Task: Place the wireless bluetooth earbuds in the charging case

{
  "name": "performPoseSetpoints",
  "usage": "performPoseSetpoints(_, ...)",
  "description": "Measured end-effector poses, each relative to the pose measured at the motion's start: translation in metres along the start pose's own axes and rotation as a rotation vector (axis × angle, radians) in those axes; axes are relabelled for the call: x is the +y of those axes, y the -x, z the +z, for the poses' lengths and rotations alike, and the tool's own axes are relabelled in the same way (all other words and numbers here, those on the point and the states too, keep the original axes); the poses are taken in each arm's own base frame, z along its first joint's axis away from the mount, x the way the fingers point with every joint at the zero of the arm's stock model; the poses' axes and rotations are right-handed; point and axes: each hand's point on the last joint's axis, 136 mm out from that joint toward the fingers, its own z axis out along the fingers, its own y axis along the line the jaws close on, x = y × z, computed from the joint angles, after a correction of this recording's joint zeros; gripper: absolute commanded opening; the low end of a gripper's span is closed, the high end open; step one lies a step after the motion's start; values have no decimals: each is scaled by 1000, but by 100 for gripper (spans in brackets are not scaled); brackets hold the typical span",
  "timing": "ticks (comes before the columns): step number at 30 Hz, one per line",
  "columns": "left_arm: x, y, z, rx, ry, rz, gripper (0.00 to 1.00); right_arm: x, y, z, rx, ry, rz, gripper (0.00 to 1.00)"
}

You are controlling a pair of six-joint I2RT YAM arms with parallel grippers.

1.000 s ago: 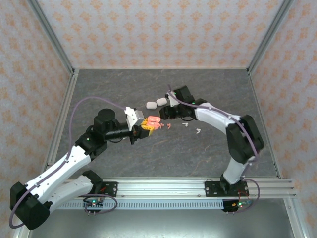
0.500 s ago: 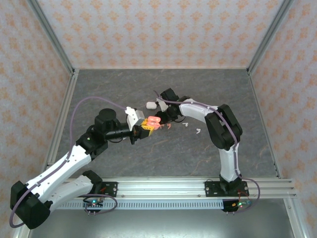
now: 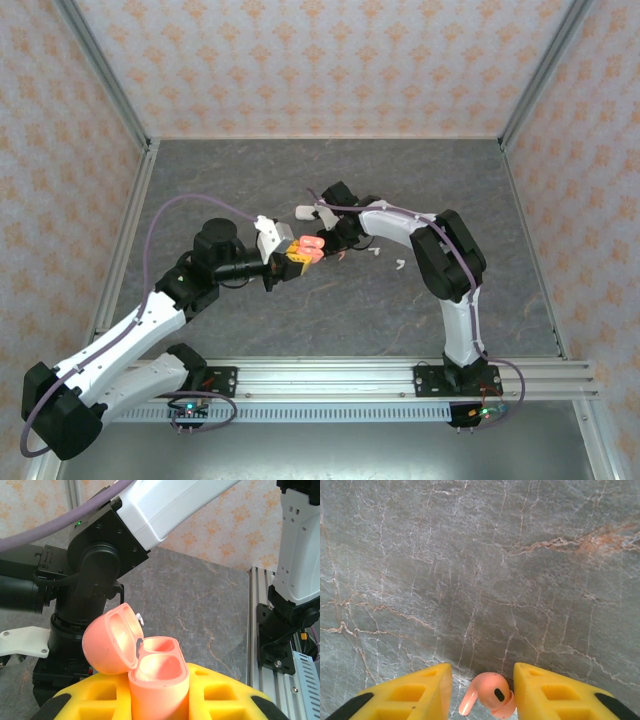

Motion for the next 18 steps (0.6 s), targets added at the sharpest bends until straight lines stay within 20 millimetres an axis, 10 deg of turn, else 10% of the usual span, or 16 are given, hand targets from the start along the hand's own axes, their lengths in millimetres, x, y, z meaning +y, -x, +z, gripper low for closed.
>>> performPoseSetpoints(18,0,-4,0,16,4,-10,0,1,-14,-3,28,-13,-21,20)
